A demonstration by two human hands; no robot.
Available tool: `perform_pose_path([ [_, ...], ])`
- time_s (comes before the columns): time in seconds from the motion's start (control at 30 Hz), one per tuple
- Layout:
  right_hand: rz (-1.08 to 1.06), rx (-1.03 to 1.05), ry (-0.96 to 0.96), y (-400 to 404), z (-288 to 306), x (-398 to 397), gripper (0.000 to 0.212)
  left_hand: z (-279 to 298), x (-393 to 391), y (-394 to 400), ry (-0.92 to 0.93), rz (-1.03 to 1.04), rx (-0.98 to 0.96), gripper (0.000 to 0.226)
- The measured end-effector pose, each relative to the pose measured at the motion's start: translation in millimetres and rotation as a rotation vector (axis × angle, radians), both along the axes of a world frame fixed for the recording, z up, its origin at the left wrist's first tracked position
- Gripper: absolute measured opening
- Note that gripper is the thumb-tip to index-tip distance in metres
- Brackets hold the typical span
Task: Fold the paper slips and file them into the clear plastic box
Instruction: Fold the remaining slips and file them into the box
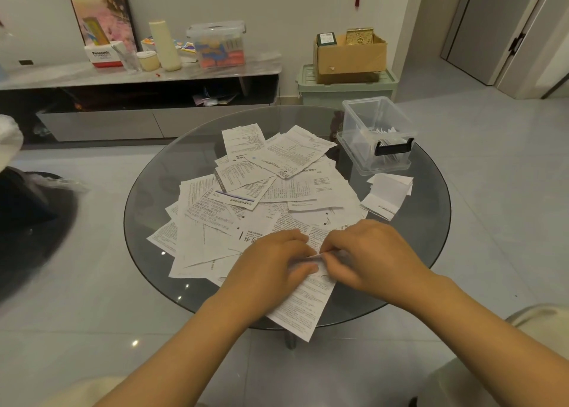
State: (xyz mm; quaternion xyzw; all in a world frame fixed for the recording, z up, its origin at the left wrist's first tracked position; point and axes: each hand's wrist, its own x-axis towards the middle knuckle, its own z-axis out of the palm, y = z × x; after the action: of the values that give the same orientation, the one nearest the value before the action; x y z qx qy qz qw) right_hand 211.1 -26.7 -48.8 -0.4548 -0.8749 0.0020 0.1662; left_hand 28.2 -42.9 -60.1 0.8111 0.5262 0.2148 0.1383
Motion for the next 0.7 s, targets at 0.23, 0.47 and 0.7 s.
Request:
perform_pose_path([
  [0.23,0.027,-0.259,0.102,3,5,5,0.019,2,-5,2,-0.178,0.056,-0.118,0.009],
  [0.47,0.023,-0.387,0.349,0,14,-3,0.008,6,-14,-6,-0.244,0.021,-0.135,0.021],
  [0.7,-0.075,-0.495,0.502,7,3,-16,0.034,6,-13,-4,-0.258,0.149,-0.102,0.019],
])
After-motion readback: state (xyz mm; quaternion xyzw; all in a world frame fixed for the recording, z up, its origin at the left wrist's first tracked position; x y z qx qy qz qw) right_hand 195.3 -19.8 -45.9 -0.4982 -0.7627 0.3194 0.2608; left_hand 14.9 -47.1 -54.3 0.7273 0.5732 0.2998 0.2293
